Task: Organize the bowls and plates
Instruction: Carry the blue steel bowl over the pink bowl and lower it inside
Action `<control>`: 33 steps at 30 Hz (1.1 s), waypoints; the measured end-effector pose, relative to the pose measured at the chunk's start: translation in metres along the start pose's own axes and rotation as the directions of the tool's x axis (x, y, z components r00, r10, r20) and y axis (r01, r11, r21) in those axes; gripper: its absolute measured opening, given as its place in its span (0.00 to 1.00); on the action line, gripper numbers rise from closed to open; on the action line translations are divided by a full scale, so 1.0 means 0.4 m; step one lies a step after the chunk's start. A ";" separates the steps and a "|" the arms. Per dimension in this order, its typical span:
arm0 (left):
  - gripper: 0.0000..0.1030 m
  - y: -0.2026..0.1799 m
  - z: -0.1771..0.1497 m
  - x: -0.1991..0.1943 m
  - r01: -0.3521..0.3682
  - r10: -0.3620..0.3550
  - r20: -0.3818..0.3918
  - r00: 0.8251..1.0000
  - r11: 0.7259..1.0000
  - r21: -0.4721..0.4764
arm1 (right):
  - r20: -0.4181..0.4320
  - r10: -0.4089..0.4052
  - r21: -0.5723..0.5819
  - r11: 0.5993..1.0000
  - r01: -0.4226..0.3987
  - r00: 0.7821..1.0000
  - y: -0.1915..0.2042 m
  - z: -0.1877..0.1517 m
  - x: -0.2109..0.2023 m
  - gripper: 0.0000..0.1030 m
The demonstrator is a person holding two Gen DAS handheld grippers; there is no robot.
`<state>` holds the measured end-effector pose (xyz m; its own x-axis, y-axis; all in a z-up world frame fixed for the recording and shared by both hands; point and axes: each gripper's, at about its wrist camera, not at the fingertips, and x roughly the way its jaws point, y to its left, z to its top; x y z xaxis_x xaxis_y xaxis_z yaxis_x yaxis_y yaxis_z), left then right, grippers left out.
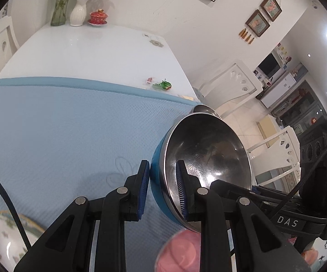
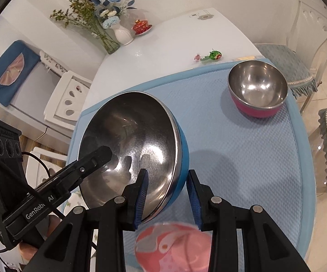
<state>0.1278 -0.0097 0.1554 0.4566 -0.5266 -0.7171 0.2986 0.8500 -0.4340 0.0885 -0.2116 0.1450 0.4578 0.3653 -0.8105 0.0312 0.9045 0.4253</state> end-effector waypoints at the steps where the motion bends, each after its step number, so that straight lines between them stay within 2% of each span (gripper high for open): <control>1: 0.20 -0.004 -0.008 -0.007 -0.003 0.003 0.003 1.000 1.000 0.000 | 0.002 0.001 -0.006 1.000 -0.001 1.000 0.005 -0.011 -0.009 0.33; 11: 0.20 -0.039 -0.113 -0.068 -0.022 0.022 -0.001 1.000 1.000 0.015 | 0.010 -0.028 -0.064 0.998 0.028 1.000 0.031 -0.118 -0.074 0.33; 19: 0.20 -0.057 -0.186 -0.096 -0.037 0.038 -0.015 0.999 0.999 0.032 | -0.026 -0.042 -0.073 0.997 0.040 0.999 0.027 -0.189 -0.074 0.33; 22: 0.20 -0.065 -0.217 -0.098 -0.016 0.017 -0.035 0.999 1.000 0.021 | -0.038 -0.060 -0.098 0.994 0.056 0.997 0.015 -0.227 -0.074 0.33; 28: 0.20 -0.077 -0.285 -0.062 0.012 -0.011 -0.113 0.994 1.000 0.007 | -0.120 -0.092 -0.080 0.993 0.083 0.989 -0.041 -0.297 -0.044 0.33; 33: 0.20 -0.096 -0.327 -0.032 0.036 -0.032 -0.169 0.985 0.999 0.020 | -0.137 -0.129 -0.108 0.988 0.114 0.982 -0.068 -0.342 -0.049 0.33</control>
<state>0.0008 -0.0337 0.1099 0.2986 -0.5430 -0.7849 0.3310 0.8303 -0.4484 -0.0427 -0.2132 0.0942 0.3236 0.2726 -0.9061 -0.0127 0.9588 0.2840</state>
